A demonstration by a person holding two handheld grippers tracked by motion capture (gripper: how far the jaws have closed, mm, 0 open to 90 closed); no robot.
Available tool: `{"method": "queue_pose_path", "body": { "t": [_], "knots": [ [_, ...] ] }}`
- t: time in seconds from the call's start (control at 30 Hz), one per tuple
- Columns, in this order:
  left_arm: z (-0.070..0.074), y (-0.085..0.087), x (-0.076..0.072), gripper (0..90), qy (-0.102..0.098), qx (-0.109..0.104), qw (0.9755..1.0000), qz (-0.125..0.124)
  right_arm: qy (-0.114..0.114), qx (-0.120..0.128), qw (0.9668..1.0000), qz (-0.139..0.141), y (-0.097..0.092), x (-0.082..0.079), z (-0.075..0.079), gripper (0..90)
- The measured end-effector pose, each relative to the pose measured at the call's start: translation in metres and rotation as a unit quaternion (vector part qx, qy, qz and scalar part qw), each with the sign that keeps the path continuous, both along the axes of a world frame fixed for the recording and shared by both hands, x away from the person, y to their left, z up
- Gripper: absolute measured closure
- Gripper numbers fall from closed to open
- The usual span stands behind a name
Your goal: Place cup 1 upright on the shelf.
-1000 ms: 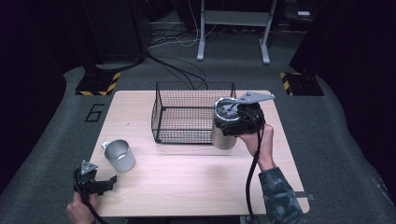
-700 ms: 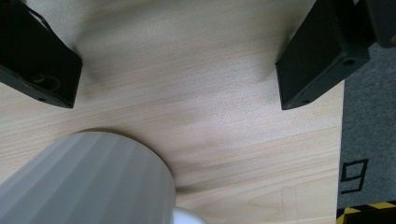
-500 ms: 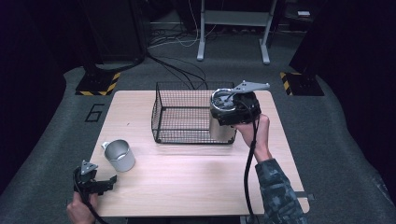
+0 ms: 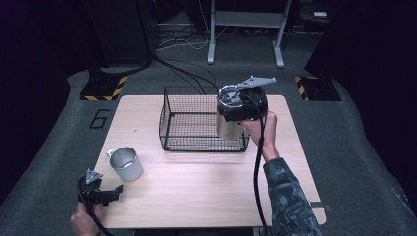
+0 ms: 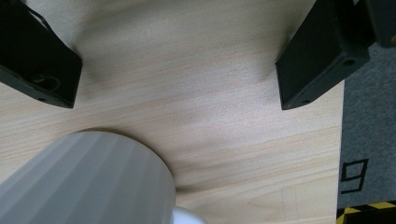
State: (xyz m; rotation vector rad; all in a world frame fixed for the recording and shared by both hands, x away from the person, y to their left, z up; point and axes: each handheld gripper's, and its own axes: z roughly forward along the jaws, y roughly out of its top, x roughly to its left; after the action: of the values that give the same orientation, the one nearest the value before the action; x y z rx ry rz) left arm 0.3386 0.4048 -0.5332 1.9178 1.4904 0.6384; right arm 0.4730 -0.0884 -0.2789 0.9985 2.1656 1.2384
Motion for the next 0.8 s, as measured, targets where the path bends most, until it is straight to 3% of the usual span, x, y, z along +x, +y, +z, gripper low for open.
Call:
{"method": "queue_pose_path", "body": {
  "t": [0.47,0.8],
  "knots": [
    [0.000,0.000,0.000,0.2,0.000,0.000,1.0000,0.000,0.000,-0.013,0.9998,-0.018,0.009,0.021,-0.006,3.3],
    [0.000,0.000,0.000,0.2,-0.001,0.000,1.0000,0.000,0.004,-0.024,0.9991,-0.036,0.014,0.041,-0.018,3.3]
  ]
}}
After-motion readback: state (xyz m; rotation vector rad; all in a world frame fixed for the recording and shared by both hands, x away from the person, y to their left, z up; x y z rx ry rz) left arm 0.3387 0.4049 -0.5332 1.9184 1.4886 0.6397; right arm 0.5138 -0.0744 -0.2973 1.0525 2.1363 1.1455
